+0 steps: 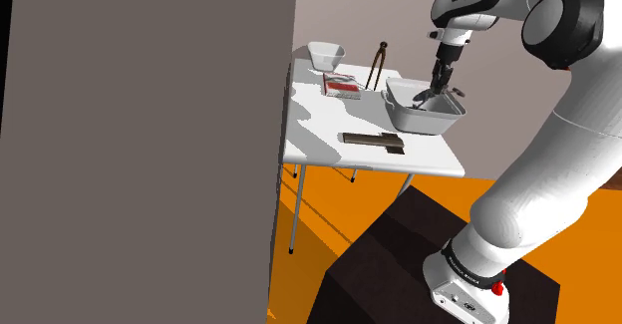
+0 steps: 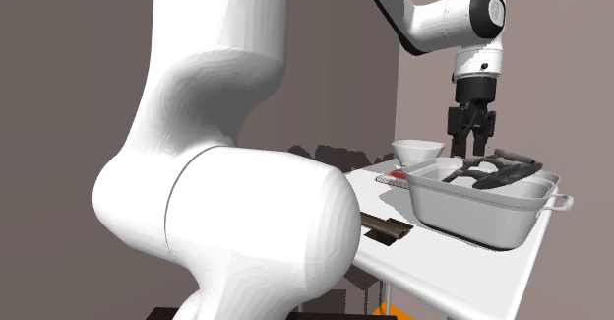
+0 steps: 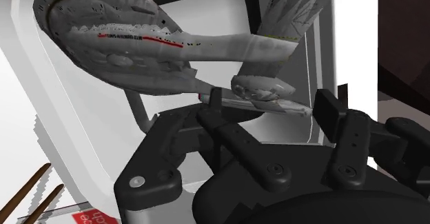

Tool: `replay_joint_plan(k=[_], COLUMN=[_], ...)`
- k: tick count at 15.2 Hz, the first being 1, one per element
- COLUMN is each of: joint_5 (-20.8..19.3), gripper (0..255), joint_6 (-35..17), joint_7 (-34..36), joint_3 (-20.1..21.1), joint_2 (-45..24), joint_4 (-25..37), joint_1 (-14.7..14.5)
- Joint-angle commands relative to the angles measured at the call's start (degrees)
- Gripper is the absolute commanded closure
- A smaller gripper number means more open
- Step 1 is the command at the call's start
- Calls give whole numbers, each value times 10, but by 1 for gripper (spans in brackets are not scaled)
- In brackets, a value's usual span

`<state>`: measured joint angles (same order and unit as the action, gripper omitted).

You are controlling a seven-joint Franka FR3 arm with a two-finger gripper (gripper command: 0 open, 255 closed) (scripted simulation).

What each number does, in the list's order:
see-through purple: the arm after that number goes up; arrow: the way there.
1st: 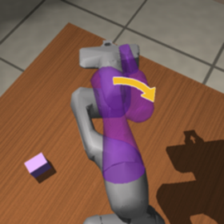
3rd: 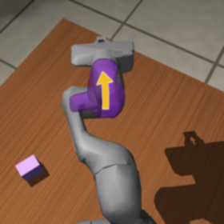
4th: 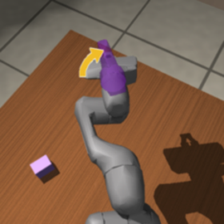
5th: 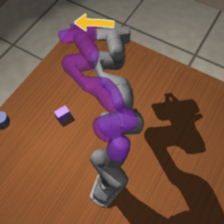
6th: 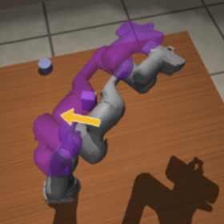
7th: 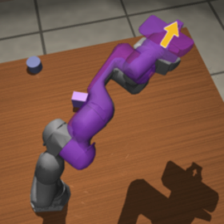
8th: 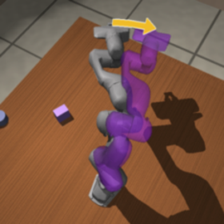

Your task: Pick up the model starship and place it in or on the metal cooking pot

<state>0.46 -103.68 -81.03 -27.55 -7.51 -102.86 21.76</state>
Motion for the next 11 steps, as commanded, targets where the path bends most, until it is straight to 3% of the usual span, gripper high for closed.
replay_joint_plan(k=[1, 5, 9, 11], joint_5=[0, 0, 2, 2], gripper=[0, 0, 0, 0], joint_6=[0, 0, 74, 74], joint_7=[0, 0, -1, -1], joint_3=[0, 0, 0, 0], joint_2=[0, 0, -4, -4], joint_4=[0, 0, 77, 77], joint_1=[0, 0, 1, 1])
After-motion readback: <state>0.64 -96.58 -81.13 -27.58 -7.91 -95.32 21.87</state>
